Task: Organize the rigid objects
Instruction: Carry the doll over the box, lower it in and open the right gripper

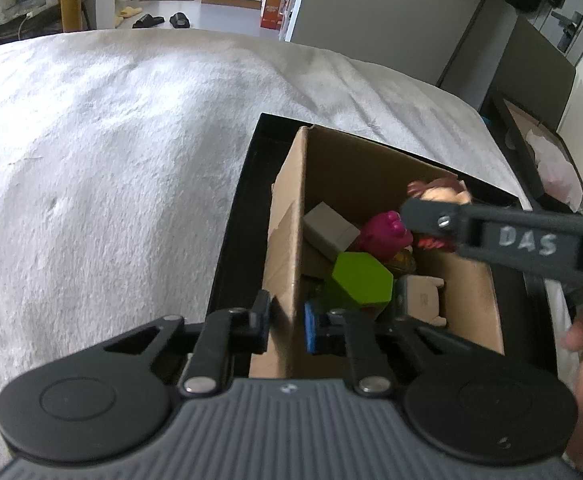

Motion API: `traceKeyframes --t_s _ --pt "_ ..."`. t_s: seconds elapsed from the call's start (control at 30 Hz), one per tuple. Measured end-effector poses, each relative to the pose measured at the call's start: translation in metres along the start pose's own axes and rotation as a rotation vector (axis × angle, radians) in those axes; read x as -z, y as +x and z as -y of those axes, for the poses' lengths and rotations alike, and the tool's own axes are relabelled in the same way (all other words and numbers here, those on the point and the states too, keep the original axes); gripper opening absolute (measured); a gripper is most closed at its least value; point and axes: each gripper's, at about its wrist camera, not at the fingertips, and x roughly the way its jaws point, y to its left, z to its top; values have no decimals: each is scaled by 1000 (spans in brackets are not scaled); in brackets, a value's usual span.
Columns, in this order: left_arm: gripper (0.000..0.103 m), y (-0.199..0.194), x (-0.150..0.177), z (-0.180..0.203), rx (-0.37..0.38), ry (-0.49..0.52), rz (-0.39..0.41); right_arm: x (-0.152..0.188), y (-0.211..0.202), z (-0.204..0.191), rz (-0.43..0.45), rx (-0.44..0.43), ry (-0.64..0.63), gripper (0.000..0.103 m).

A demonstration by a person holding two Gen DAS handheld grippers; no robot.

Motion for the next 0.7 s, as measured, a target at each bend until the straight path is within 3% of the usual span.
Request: traceKeyframes --t_s 0.3,0.5,0.7 --pt "13 -3 1 -7 31 -13 -8 7 18 -17 -42 -34 33 35" --pt "13 -4 2 -9 41 -15 -6 9 22 -14 -31 -70 122 38" --pt "12 -6 2 -9 41 -14 -6 15 14 -17 -37 -57 98 38"
